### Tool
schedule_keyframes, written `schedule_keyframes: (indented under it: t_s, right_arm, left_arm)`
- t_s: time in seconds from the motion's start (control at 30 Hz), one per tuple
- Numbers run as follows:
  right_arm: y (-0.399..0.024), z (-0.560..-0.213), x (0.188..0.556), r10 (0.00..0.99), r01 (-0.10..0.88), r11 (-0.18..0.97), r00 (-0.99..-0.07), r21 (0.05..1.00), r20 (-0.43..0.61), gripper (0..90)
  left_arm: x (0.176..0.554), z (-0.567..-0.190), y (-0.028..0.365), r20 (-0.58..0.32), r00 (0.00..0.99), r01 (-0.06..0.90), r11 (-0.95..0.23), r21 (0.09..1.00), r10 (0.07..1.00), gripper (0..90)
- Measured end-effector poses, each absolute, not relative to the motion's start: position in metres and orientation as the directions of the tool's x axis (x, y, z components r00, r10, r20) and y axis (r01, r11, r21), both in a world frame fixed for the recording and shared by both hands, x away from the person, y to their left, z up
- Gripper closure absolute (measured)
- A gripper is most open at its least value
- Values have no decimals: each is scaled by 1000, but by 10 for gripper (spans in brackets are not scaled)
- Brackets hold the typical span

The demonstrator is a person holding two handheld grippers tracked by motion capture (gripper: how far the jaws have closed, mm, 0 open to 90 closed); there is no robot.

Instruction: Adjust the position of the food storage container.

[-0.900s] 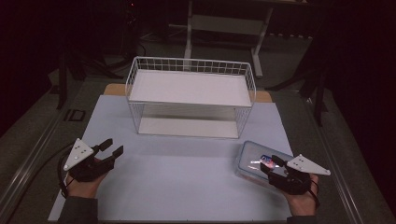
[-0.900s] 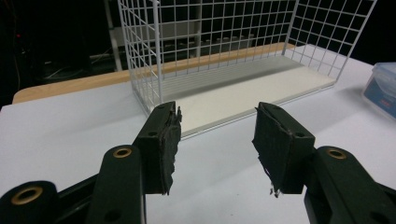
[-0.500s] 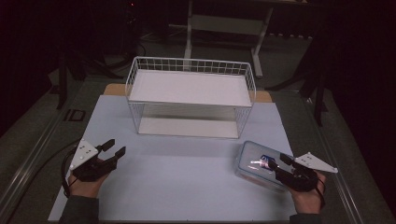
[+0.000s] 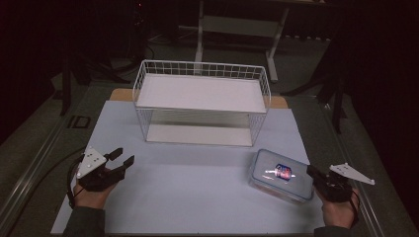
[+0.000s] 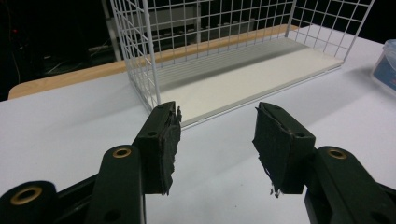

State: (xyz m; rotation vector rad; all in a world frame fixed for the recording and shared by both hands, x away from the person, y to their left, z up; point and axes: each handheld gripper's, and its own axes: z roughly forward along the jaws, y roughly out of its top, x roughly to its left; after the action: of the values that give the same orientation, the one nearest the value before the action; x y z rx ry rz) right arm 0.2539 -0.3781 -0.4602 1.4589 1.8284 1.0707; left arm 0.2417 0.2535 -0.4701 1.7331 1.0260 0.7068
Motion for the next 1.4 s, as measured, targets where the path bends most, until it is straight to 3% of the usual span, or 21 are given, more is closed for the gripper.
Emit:
schedule_keyframes:
  t_s: [0.73, 1.13, 1.4]
  right_arm:
    - [-405, -478, 263, 997, 619, 2, -63, 786, 47, 897]
    - [-400, -482, 267, 997, 639, -3, -55, 769, 49, 899]
    - [-374, -482, 276, 993, 641, 54, -113, 766, 25, 899]
  left_arm:
    - [243, -472, 251, 9, 485, 330, -192, 924, 874, 489]
    - [246, -474, 249, 4, 483, 343, -193, 919, 876, 490]
    - [246, -475, 249, 3, 484, 345, -194, 918, 875, 490]
